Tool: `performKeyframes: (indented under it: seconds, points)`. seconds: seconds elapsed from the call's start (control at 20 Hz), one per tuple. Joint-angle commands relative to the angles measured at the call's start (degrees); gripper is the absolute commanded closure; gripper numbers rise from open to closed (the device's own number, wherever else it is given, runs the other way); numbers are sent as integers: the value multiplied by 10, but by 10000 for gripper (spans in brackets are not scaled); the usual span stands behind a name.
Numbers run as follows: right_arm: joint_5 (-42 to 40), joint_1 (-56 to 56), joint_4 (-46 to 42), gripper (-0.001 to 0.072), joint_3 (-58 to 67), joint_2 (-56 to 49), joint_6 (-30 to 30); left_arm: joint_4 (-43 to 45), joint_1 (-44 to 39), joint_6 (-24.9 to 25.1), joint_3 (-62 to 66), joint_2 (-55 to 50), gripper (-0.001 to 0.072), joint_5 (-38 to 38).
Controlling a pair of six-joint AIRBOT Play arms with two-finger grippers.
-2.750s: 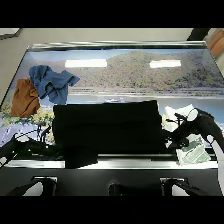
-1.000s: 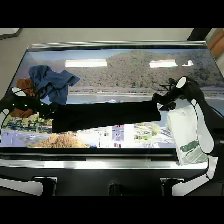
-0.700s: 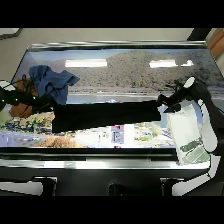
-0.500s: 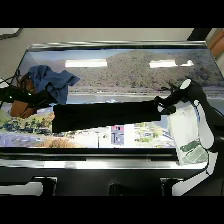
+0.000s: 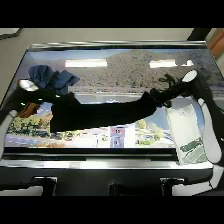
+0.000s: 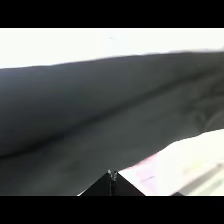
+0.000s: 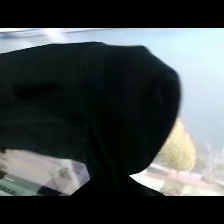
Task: Fold the shirts.
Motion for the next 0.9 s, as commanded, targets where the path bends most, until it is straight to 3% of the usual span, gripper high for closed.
performKeyframes:
  seconds: [0.0, 0.2, 0.4, 0.55, 0.6, 0.7, 0.85]
  points:
    - [30, 1, 30, 676, 0, 113, 17, -120, -149, -4, -38, -61, 674, 151]
    - [105, 1, 59, 674, 0, 205, 47, -369, -236, 34, -17, -163, 675, 218]
    - [93, 1, 60, 674, 0, 273, 54, -501, -312, 46, 19, -229, 674, 214]
    - [55, 1, 72, 674, 0, 272, 58, -561, -278, 136, 30, -229, 677, 164]
    - [40, 5, 90, 674, 0, 262, 57, -545, -244, 155, 30, -214, 678, 132]
    - [-6, 50, 101, 674, 0, 235, 42, -416, -167, 146, 30, -153, 678, 99]
    - [-86, 167, 104, 674, 0, 159, 36, -161, -24, 54, 30, -4, 678, 106]
